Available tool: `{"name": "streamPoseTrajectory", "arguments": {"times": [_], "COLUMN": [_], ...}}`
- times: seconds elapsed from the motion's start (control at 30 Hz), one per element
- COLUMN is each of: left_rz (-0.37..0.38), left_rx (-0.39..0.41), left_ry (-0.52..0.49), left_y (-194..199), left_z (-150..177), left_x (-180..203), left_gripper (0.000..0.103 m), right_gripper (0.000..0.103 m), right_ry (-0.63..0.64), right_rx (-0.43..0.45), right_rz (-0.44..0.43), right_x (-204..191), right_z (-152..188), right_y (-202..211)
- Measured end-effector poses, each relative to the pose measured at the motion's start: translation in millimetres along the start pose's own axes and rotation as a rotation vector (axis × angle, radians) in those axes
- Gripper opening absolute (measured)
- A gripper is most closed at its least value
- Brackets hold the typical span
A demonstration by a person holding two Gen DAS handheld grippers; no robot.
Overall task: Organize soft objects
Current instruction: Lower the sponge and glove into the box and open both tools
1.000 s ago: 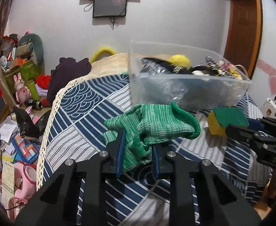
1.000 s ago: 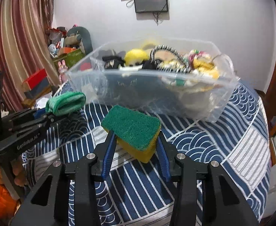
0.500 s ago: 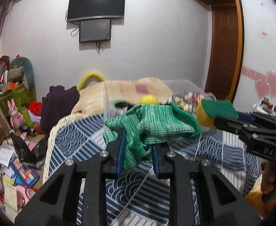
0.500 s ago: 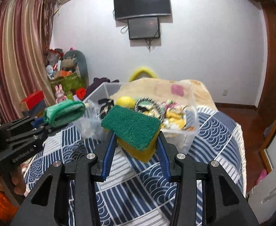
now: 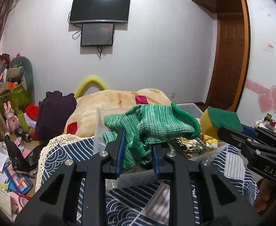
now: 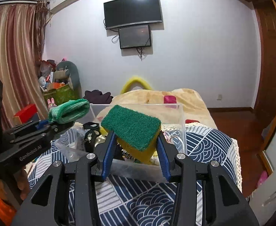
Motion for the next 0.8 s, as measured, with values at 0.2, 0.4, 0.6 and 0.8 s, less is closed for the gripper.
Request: {"name": "streamPoseTrajectory", "arguments": {"times": [0.2,0.4,0.6,0.8], "left_rz": [-0.01,-0.009,0.002,0.048], "left_rx": [-0.045,-0.106,-0.119,-0.128], "left_ry": [-0.021,-0.052,-0.103,-0.076], "left_y": [-32,-59,-60,-53], "left_z": [5,18,26,29], "left_x": [4,10,18,17], "left_gripper": [0.025,0.03,0.063,0.082], "right_gripper": [0.039,0.039,0.043,0.063], "right_ry": [-0.008,-0.012,0.001,0.01], "right_rx": [-0.045,-0.09,-0.109,-0.102], "right_rz": [0.008,0.015,0.021,0.03], "right_x": [5,7,9,12], "right_z": [4,10,16,18], "right_y": [-18,-31,-29,-19]}}
Point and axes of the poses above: each gripper's, at about its wrist camera, not at the fingertips, and y roughly against the way its jaws point, x to its right, z to its underside, the point moved 2 cm from there along -y, roughly the way its jaws point, and after that the axes turned 3 degrees about z, right-handed, at the moved point
